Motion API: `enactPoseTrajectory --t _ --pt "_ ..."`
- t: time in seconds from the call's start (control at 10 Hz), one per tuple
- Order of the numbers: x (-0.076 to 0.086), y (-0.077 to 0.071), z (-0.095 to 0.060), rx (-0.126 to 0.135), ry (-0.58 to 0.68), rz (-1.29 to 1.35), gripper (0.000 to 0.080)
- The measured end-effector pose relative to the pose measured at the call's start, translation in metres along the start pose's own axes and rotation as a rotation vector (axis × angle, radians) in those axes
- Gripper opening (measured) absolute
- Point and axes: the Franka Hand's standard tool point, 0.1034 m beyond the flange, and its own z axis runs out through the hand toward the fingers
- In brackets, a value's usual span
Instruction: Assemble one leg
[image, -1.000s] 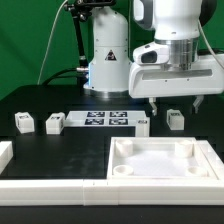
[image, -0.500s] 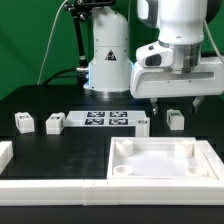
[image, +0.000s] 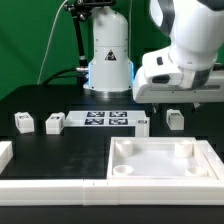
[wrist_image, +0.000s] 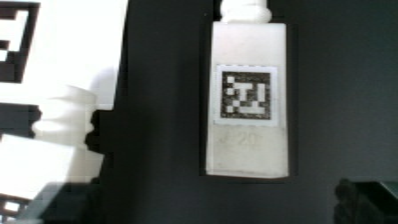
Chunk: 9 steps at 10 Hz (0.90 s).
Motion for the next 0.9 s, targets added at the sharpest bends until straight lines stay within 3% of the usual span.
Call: enactPoseTrajectory --t 0.4,0.9 --pt "0.001 0.002 0.014 -0.022 -0.309 0.001 0.0649" --pt "-0.004 -0.006 0.033 -0.037 -0.316 -0.007 0.0649"
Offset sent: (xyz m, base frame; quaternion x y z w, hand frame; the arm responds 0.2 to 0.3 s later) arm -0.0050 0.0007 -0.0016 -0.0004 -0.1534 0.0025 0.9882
